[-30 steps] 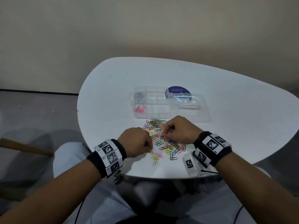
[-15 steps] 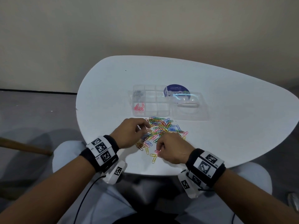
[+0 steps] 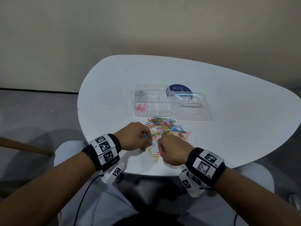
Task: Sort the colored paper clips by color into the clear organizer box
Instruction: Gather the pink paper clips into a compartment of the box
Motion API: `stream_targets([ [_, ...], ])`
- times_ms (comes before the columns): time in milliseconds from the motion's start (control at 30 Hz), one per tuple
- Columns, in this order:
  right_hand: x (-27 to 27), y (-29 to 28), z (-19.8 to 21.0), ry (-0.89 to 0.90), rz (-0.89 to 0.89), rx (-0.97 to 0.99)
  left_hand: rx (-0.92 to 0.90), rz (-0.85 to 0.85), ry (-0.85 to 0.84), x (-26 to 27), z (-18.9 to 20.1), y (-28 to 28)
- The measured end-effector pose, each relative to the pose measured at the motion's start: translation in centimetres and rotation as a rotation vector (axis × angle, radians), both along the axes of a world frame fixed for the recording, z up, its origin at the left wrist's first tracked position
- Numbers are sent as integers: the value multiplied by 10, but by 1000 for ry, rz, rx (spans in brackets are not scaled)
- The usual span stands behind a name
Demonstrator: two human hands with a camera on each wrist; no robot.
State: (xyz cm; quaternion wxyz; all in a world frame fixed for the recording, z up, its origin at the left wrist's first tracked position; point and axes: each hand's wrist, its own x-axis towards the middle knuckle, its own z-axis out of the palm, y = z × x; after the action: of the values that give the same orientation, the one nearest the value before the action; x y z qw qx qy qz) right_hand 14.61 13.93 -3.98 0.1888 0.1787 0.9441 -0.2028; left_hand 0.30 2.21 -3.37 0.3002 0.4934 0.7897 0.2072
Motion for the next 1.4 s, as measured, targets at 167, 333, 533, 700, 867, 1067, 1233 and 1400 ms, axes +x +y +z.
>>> stream_targets([
  [167,-1,0,2,-10,23,17,-110,-145,251,0,0,2],
  [333,0,1,1,-11,34,11,-104,-176,358,2,-3,5],
  [533,2,6,2,26,58,49,10,124,-110,-3,-2,9],
  [700,3,4,4,36,68,94,247,627,-1176,-2,8,8],
  [867,-5,10,36,261,-72,-54,241,741,-1391,4,1,13],
  [1067,-25,13,64,370,-72,-187,134,648,-1472,30,-6,28],
  [1233,-28,48,47,482,-272,-198,116,783,-1401,17,-13,32],
  [1400,-40,57,22,280,-158,-122,22,460,-411,11,-7,30],
])
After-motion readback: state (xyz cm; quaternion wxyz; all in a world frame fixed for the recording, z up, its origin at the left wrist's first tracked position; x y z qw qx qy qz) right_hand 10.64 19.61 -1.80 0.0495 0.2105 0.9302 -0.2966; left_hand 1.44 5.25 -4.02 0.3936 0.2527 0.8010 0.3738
